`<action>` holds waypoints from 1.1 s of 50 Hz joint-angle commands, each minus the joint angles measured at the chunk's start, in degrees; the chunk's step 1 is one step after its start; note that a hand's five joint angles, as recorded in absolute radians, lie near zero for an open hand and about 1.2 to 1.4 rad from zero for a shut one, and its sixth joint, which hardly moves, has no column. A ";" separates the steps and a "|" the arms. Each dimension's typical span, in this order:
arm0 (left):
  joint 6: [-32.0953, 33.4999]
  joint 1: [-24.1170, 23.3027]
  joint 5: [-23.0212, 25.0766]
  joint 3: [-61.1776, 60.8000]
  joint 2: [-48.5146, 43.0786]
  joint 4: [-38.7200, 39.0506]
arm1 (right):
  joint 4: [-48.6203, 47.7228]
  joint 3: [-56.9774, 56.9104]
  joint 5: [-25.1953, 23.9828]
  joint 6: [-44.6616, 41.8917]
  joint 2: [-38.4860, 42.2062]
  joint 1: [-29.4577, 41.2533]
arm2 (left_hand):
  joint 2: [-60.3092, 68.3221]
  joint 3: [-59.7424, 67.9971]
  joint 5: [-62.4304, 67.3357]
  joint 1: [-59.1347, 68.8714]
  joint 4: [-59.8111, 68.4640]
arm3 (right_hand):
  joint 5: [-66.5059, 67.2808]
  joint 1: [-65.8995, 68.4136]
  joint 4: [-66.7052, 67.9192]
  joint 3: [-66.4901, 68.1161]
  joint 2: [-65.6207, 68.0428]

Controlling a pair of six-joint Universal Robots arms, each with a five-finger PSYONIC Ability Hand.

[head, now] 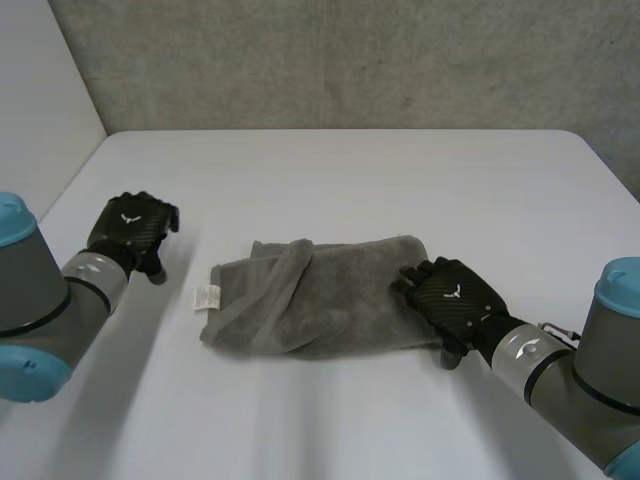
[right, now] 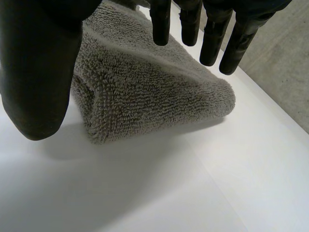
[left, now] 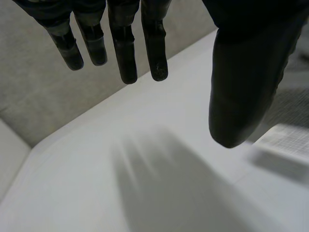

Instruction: Fold the towel.

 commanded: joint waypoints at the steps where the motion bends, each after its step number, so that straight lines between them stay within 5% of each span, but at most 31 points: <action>1: -10.24 -3.27 6.34 -0.22 2.19 -0.02 | 0.06 -0.08 0.15 0.00 -0.06 0.25 | -0.99 -3.29 -1.27 -1.08 -3.76 | 1.15 0.76 -4.35 -2.99 1.11; 7: -17.88 -9.14 8.70 5.75 -1.75 0.07 | 0.06 -0.08 0.23 0.00 0.02 -0.01 | -1.15 -3.29 -1.44 -1.24 -3.76 | 0.81 0.42 -4.35 -2.99 0.77; 29: -17.45 -18.03 8.80 18.85 -15.99 -1.16 | 0.06 -0.17 0.23 0.00 0.29 -0.19 | -0.48 -3.29 -0.77 -0.57 -3.76 | 0.81 0.42 -4.35 -2.99 0.77; 35: -14.72 -18.03 7.83 21.85 -19.69 -1.16 | 0.06 -0.17 0.23 0.00 0.29 -0.19 | 0.02 -3.29 -0.26 -0.07 -3.76 | 0.81 0.42 -4.35 -2.99 0.77; 45: 3.80 -12.34 -4.73 24.13 -22.25 1.11 | -0.02 -0.17 0.15 -0.09 0.20 -0.10 | -0.31 -3.29 -0.60 -0.40 -3.76 | 1.32 0.93 -4.35 -2.99 1.28; 55: -1.35 -9.77 -4.30 18.08 -12.06 1.04 | -0.20 0.18 0.06 0.00 0.11 0.60 | -0.48 -3.29 -0.77 -0.57 -3.76 | 5.34 4.95 -4.35 -2.99 5.30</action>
